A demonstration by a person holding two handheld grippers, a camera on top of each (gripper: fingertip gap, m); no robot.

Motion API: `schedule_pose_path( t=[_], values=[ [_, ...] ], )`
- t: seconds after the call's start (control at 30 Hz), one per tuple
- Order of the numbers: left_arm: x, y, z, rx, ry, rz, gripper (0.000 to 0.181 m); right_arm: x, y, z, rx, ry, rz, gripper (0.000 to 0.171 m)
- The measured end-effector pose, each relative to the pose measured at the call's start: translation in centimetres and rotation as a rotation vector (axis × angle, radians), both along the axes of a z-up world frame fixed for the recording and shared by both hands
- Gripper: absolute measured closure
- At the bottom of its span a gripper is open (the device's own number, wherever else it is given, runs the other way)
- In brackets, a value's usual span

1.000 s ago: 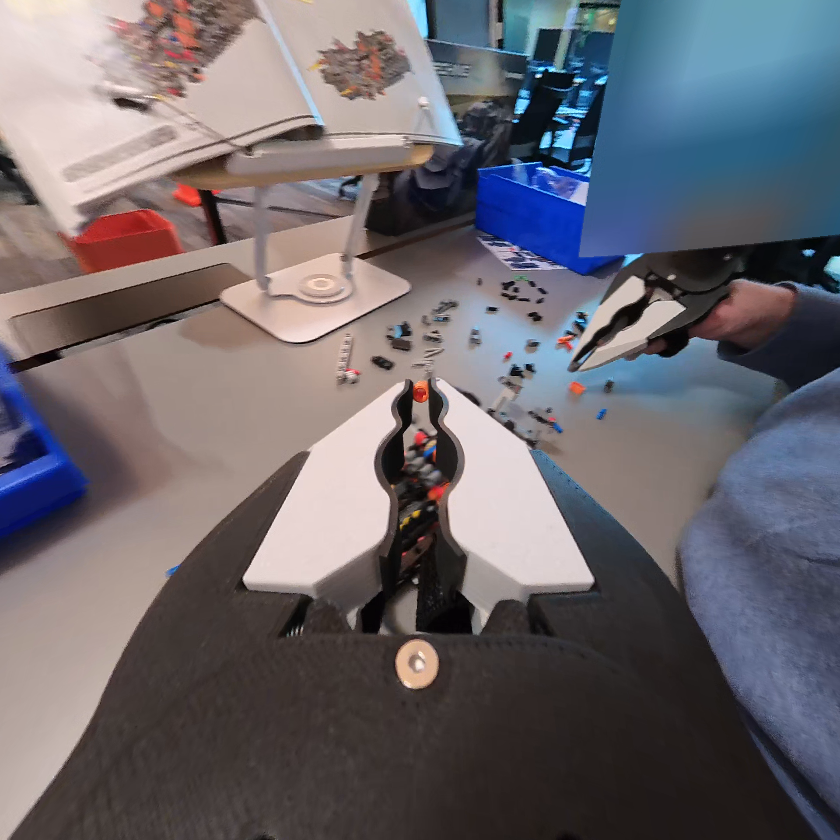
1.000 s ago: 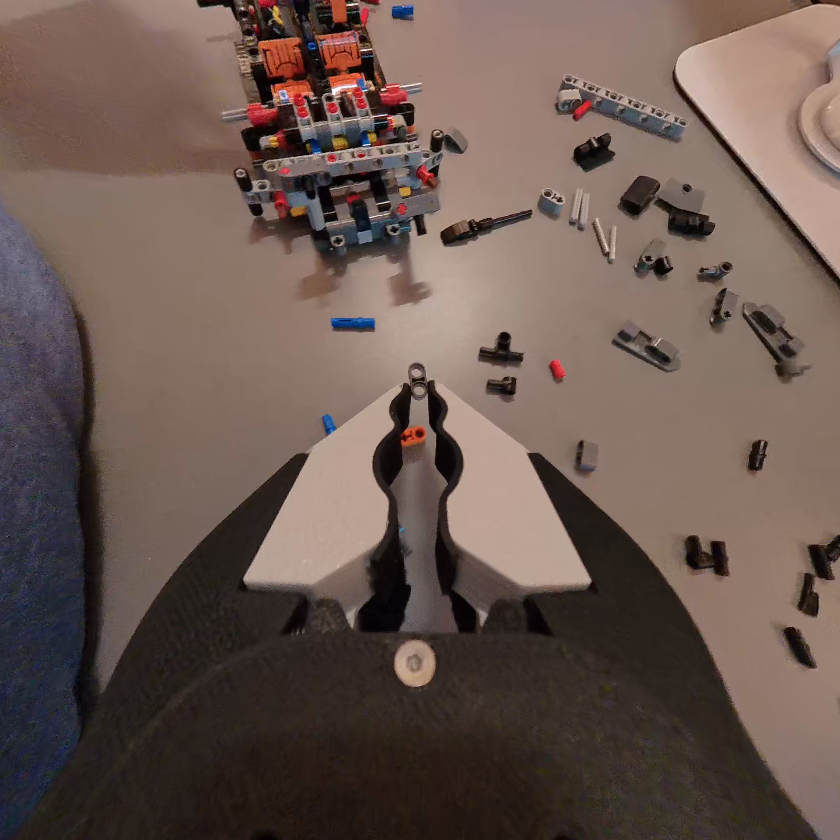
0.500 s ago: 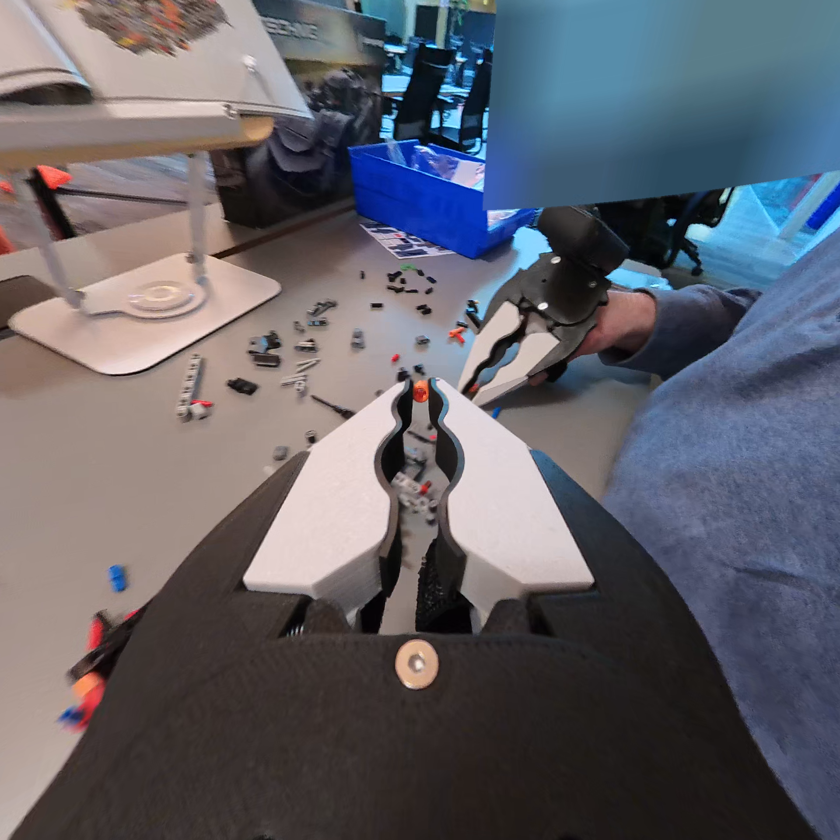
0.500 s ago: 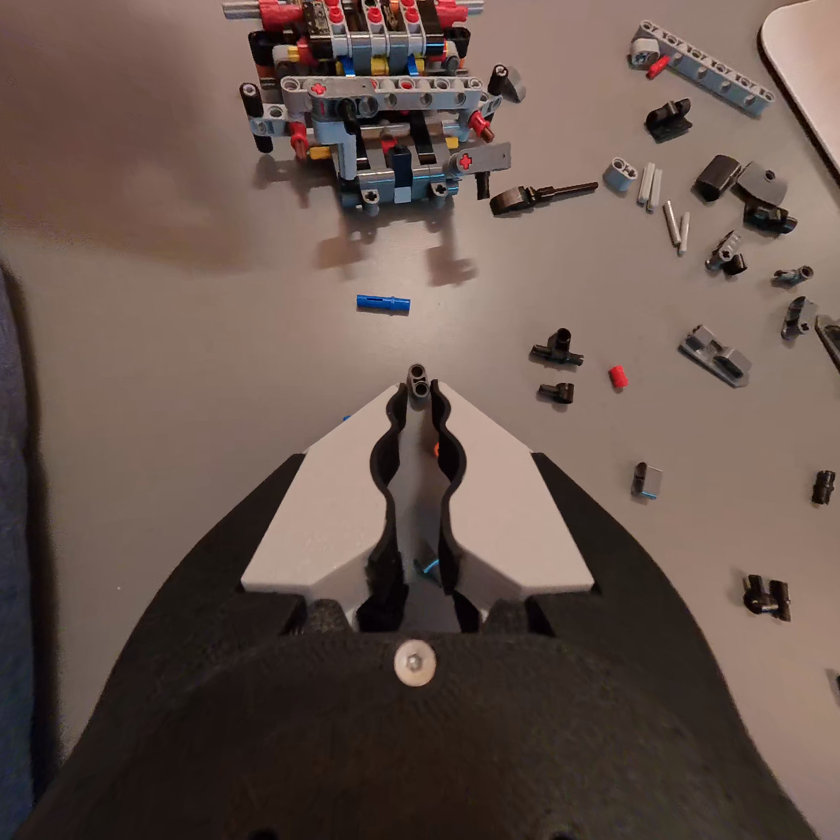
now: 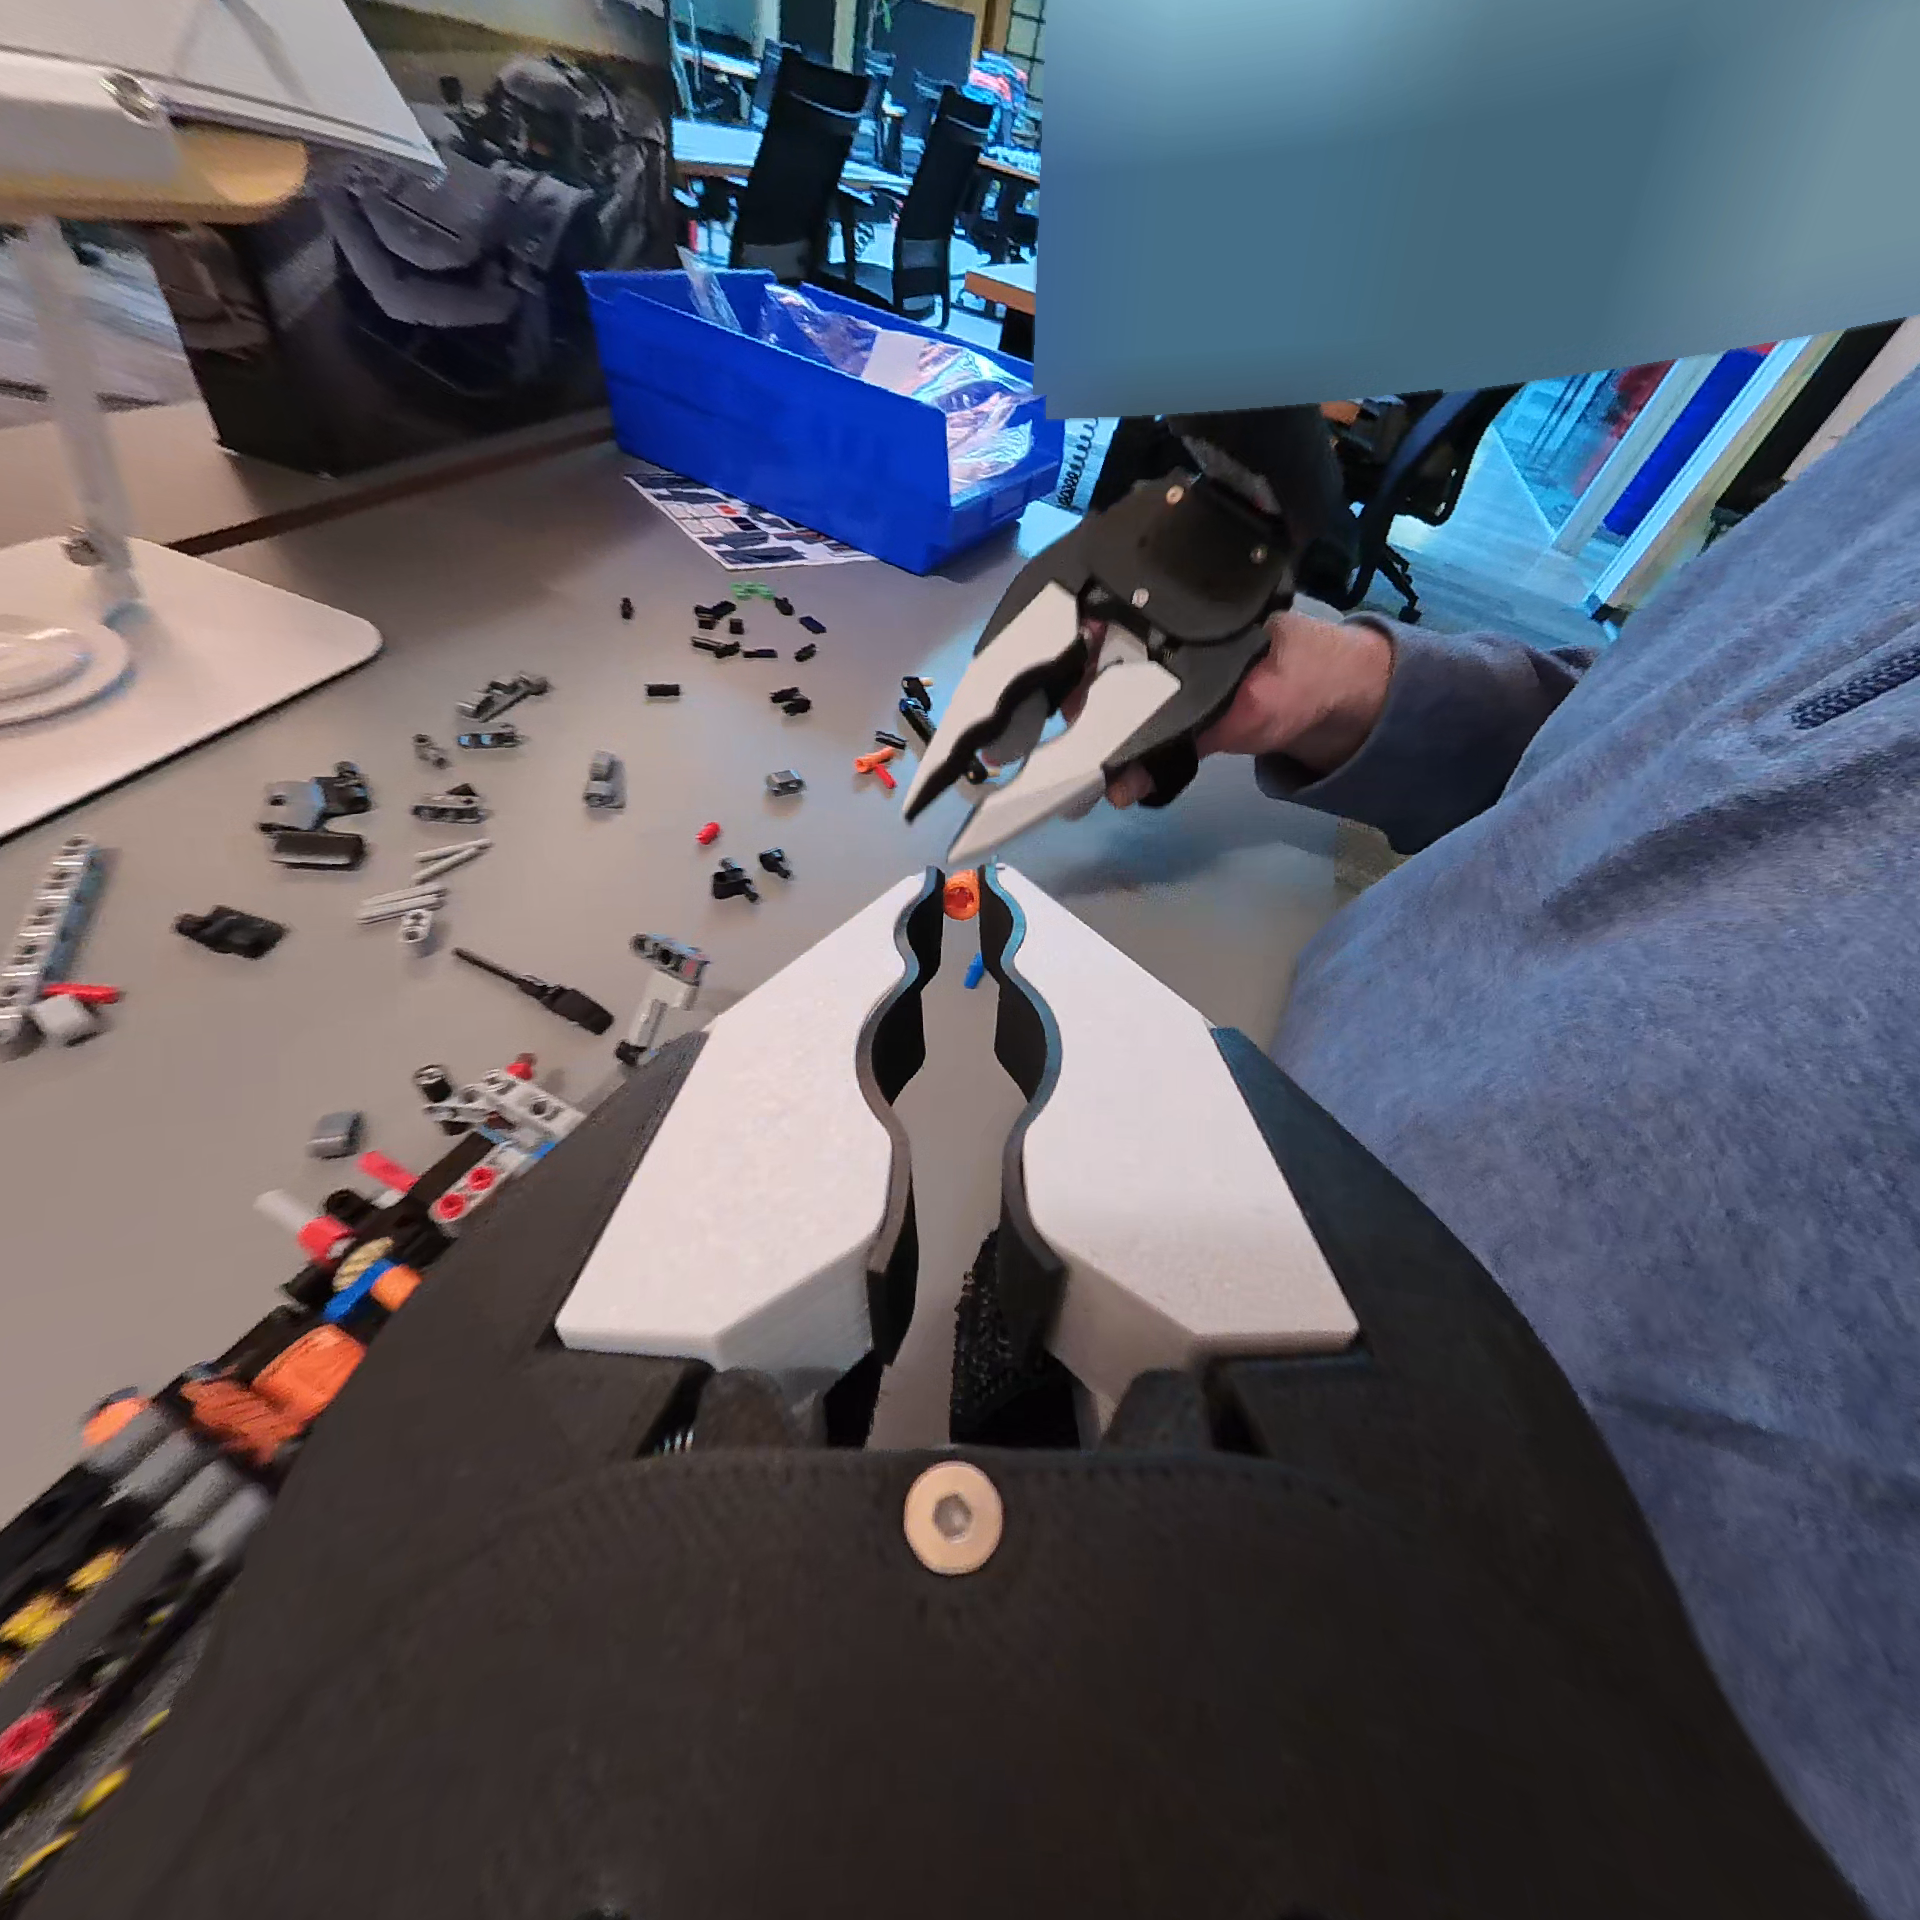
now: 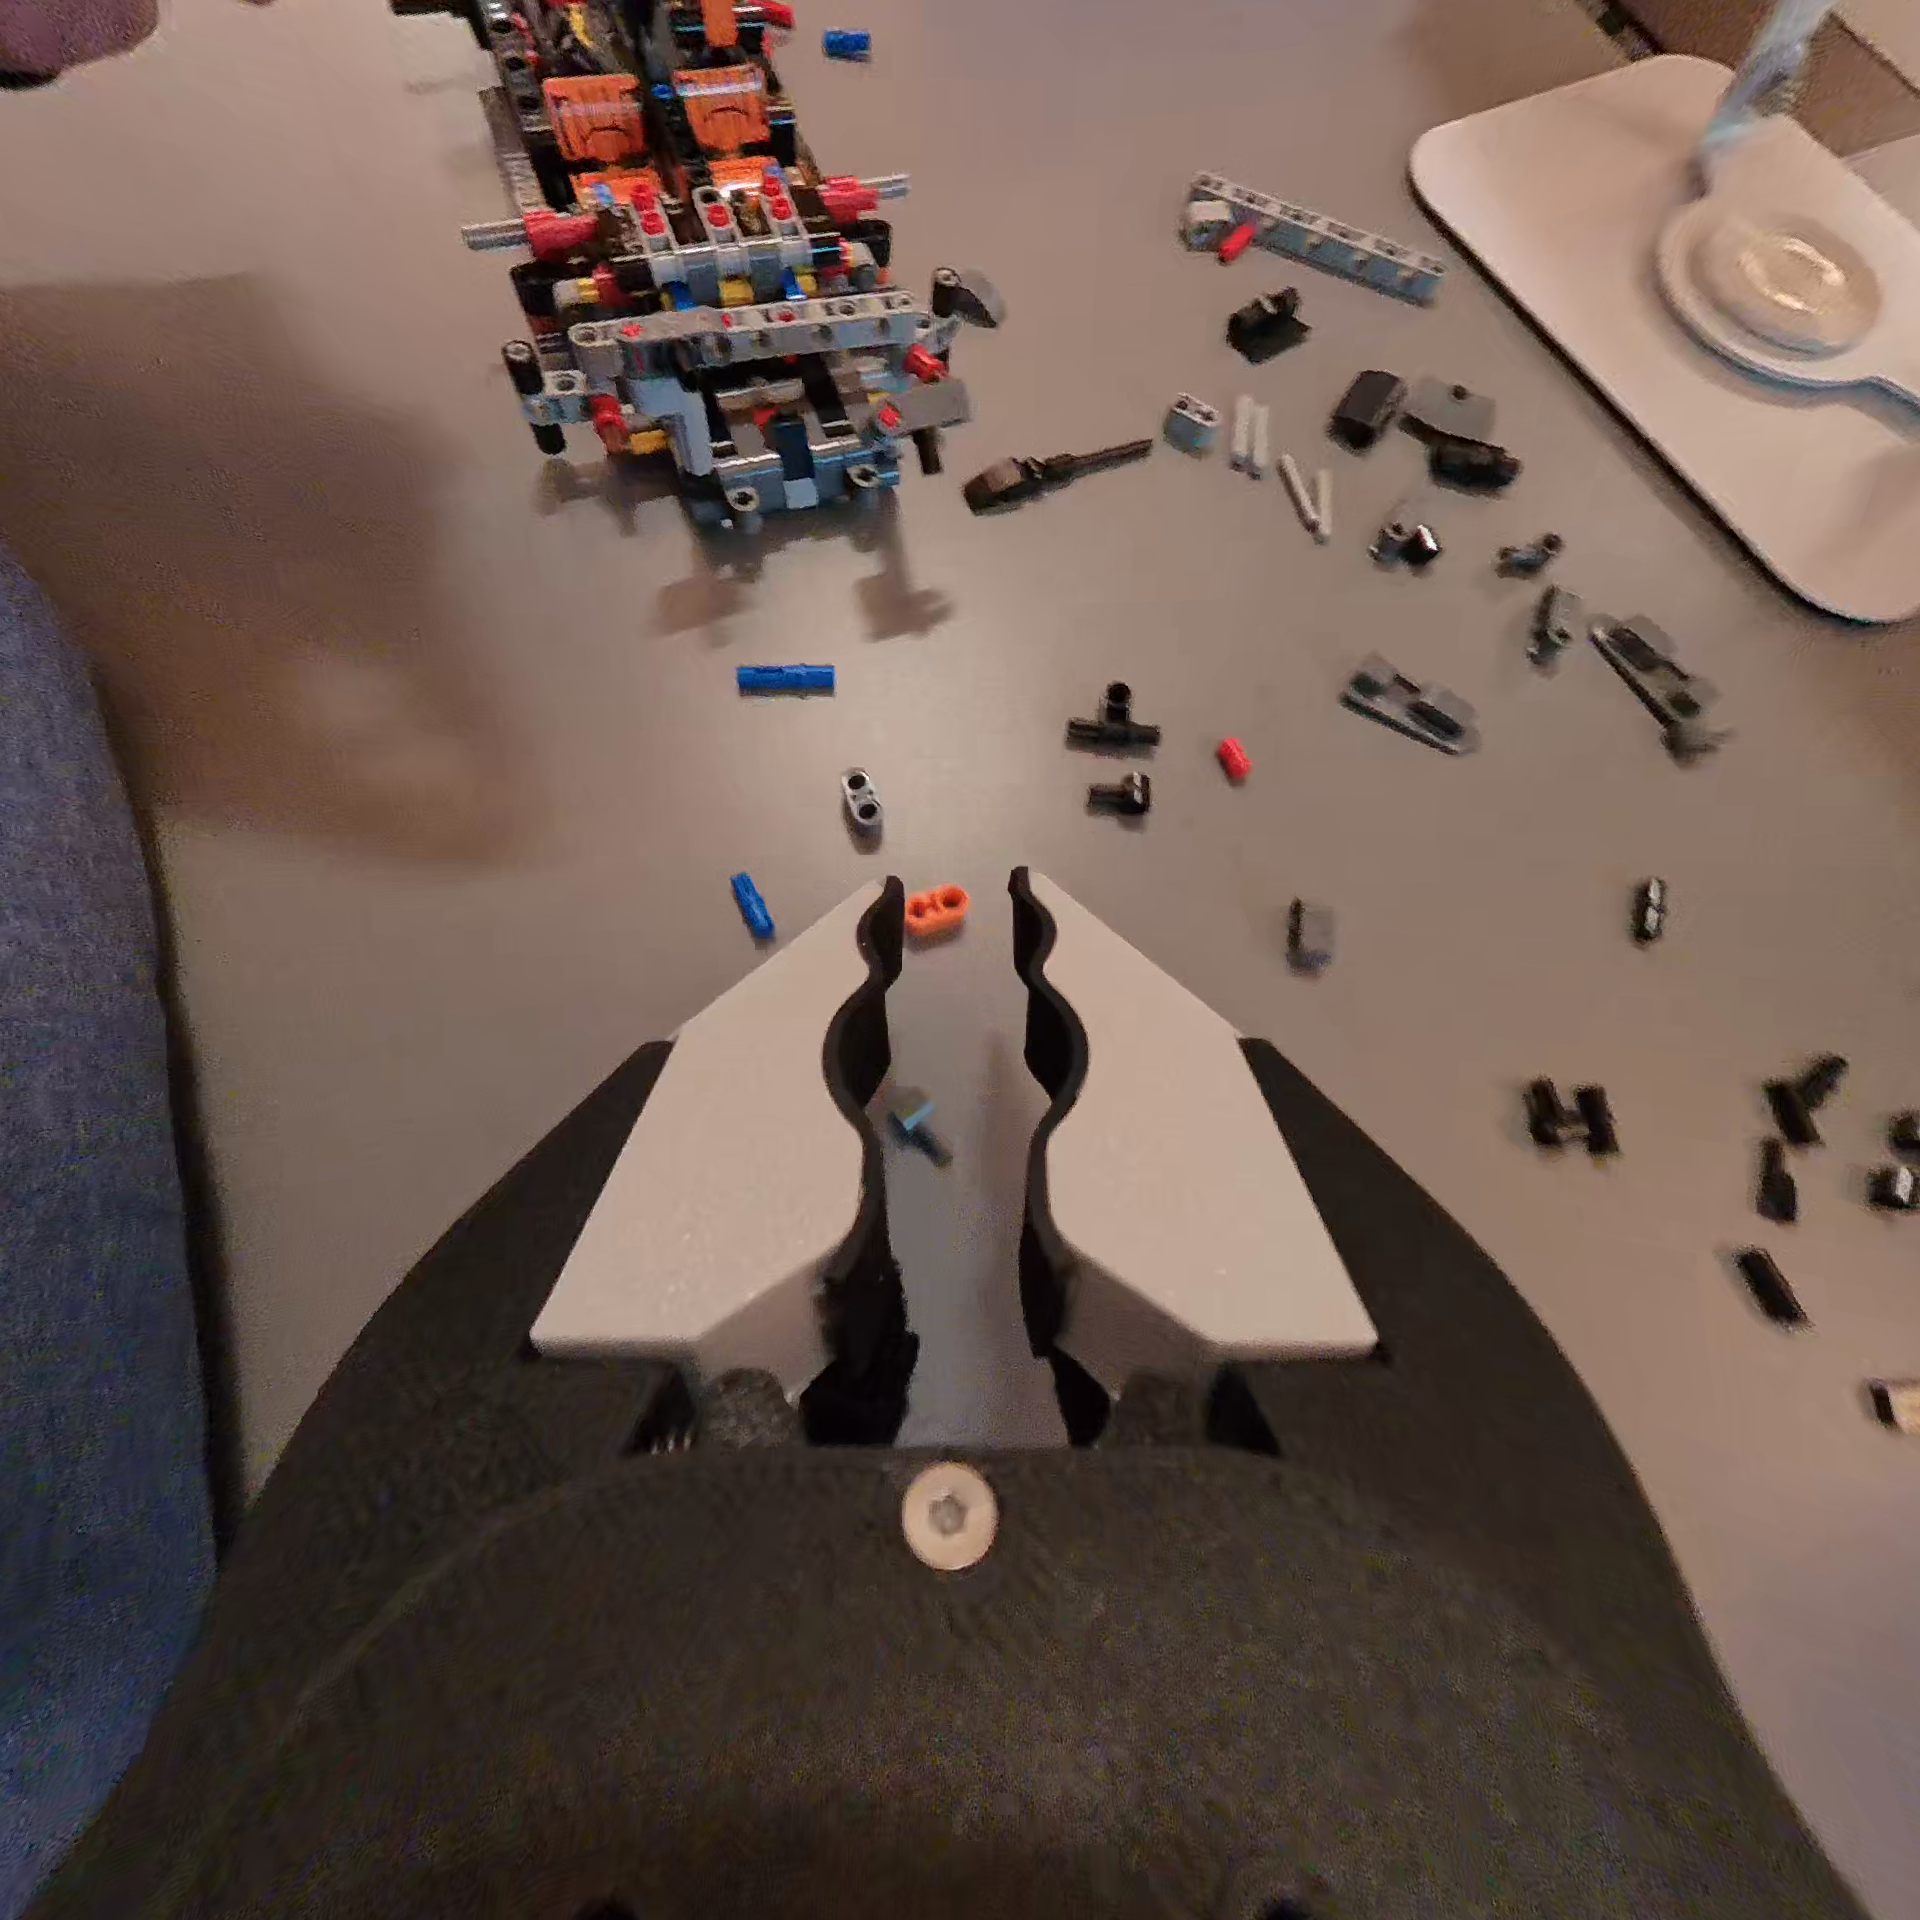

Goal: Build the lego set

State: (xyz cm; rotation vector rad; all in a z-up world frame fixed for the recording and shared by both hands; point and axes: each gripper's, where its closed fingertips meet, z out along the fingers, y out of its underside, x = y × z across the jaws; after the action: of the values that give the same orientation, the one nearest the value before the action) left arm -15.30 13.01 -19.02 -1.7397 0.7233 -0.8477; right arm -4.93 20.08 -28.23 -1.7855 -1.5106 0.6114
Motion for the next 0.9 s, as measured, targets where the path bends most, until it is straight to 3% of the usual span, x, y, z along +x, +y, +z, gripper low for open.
schedule_pose_path(
  t=[0.4, 0.9],
  values=[
    [4.5, -0.9, -2.4, -0.058, -0.022, -0.009, 0.177, 5.7, 1.9, -0.1, 0.022, 0.002, -0.15, 0.155],
    [5.1, -1.9, -4.0, -0.126, -0.045, 0.032, 0.177, 10.1, 2.5, -1.5, 0.011, -0.029, -0.239, 0.15]
  ],
)
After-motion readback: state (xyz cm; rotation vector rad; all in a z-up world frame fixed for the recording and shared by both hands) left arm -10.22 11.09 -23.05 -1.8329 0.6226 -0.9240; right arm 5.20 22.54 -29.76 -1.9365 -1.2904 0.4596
